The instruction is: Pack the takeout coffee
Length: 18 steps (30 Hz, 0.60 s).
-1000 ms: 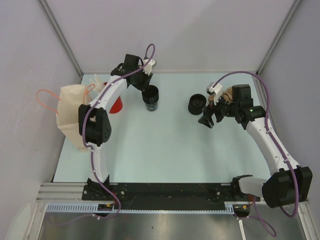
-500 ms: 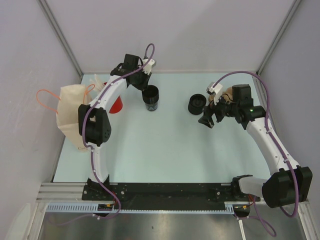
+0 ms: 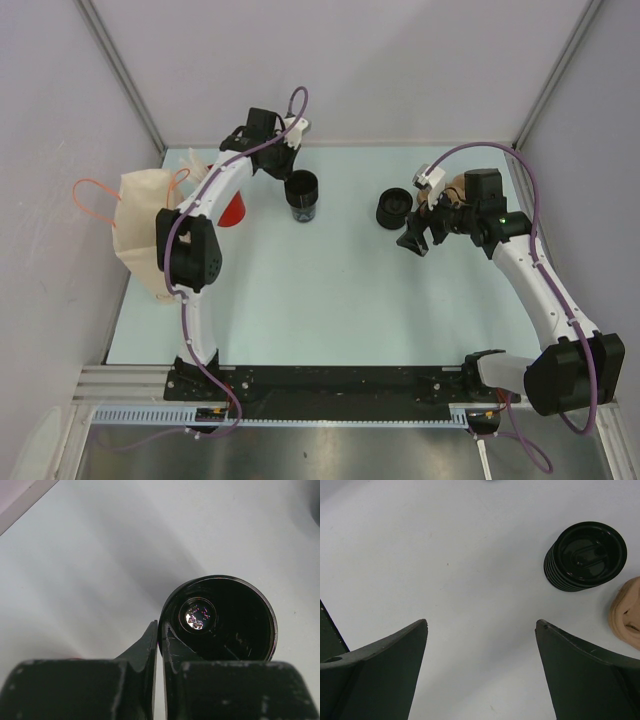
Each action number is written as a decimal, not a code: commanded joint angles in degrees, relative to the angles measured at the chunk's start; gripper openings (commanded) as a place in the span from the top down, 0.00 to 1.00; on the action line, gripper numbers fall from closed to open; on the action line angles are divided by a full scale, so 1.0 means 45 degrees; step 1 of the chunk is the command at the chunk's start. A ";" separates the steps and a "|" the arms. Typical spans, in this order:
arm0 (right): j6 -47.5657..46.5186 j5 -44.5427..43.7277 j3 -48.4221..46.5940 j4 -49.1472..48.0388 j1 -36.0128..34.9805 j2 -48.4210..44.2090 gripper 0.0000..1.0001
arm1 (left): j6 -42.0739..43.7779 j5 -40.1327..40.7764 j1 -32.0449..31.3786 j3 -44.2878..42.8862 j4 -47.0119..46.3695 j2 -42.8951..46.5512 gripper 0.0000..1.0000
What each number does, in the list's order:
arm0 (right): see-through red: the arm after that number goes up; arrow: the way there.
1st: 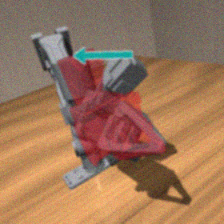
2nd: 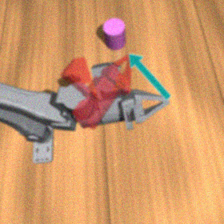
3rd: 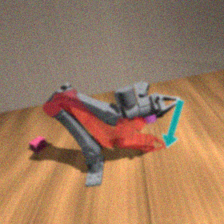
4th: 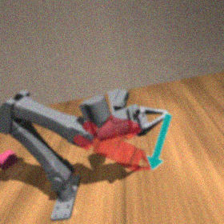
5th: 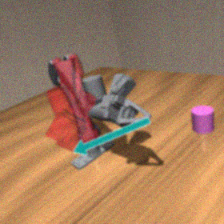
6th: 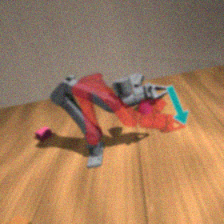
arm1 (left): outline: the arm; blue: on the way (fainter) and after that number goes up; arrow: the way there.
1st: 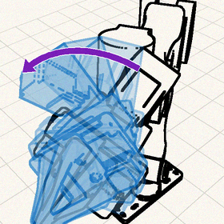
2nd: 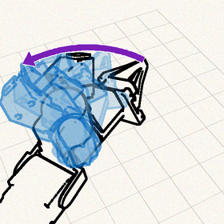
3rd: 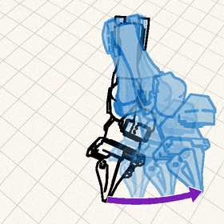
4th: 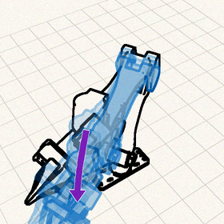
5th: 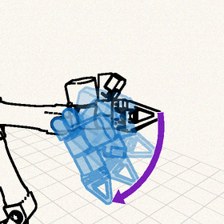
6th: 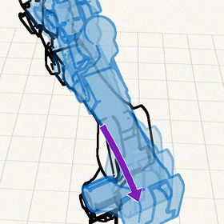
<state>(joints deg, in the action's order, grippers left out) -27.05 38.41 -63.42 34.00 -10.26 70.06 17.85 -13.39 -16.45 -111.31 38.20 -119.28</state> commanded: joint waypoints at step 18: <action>-0.0220 0.0311 0.0011 -0.0114 0.0073 -0.0179 0.06 | -0.0723 -0.0657 0.0686 -0.0089 -0.0206 0.0570 0.98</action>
<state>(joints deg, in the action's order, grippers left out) -27.07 38.41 -63.42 34.02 -10.15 70.06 16.27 -14.66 -13.63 -111.31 38.22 -119.28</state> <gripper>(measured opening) 0.937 0.028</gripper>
